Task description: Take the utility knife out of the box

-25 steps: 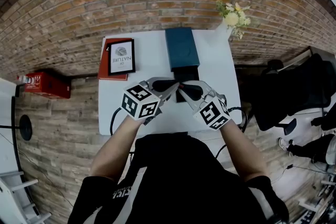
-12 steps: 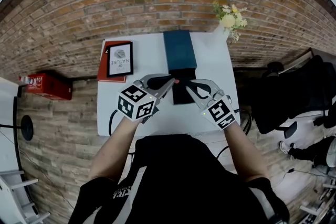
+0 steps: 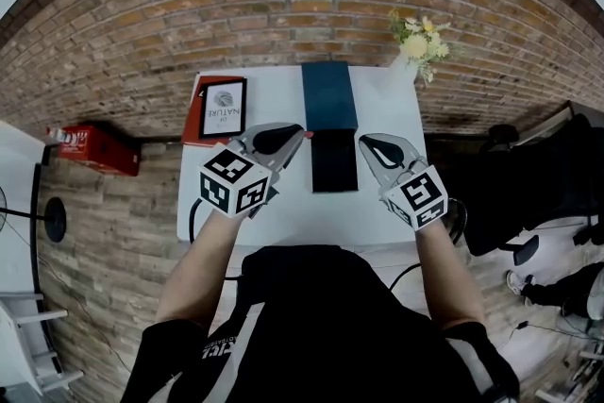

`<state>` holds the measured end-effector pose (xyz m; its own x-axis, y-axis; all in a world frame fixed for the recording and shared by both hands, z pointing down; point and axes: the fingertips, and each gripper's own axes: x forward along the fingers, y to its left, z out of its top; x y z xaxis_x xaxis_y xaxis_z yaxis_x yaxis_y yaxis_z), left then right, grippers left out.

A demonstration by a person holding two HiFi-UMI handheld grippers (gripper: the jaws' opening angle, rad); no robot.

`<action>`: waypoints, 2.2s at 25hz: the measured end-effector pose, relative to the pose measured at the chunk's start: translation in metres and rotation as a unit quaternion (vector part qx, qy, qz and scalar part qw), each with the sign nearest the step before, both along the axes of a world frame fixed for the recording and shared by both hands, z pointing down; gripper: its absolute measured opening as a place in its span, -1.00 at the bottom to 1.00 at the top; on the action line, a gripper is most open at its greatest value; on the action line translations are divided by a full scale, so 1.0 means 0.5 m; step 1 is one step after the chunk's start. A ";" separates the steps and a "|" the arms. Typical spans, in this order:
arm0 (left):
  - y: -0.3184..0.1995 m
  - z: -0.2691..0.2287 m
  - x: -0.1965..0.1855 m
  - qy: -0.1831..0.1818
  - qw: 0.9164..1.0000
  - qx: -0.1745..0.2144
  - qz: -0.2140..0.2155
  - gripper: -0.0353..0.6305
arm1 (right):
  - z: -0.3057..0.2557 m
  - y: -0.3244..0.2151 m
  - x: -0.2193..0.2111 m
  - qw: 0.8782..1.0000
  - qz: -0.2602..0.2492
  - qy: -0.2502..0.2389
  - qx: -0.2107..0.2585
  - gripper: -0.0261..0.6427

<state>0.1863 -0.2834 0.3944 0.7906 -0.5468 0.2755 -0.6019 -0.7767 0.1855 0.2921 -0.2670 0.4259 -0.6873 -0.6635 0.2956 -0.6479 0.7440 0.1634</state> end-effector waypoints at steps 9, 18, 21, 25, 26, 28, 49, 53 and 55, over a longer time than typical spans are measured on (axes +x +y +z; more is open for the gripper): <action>-0.038 -0.095 -0.105 -0.008 0.996 0.060 -0.058 -0.85 | -0.096 -0.045 -0.030 0.998 0.021 -0.063 0.017 -0.92; -0.088 -0.160 -0.224 -0.011 0.986 0.116 -0.117 -0.85 | -0.235 -0.067 -0.055 0.983 0.067 -0.161 0.064 -0.92; -0.091 -0.166 -0.252 -0.012 0.982 0.132 -0.131 -0.85 | -0.241 -0.052 -0.058 0.978 0.091 -0.175 0.075 -0.93; -0.091 -0.143 -0.273 0.004 0.981 0.127 -0.147 -0.85 | -0.213 -0.020 -0.055 0.975 0.113 -0.175 0.078 -0.93; -0.090 -0.131 -0.276 0.008 0.981 0.120 -0.151 -0.85 | -0.202 -0.015 -0.052 0.975 0.117 -0.174 0.074 -0.93; -0.086 -0.106 -0.280 0.011 0.982 0.106 -0.157 -0.85 | -0.181 -0.012 -0.042 0.975 0.125 -0.172 0.062 -0.93; -0.090 -0.090 -0.295 -0.004 0.981 0.099 -0.167 -0.84 | -0.194 -0.059 -0.075 0.984 0.078 -0.147 0.058 -0.93; -0.086 -0.114 -0.287 -0.001 0.981 0.109 -0.163 -0.84 | -0.214 -0.055 -0.073 0.983 0.079 -0.153 0.067 -0.93; -0.083 -0.121 -0.283 -0.001 0.981 0.111 -0.160 -0.84 | -0.216 -0.050 -0.072 0.982 0.079 -0.155 0.067 -0.93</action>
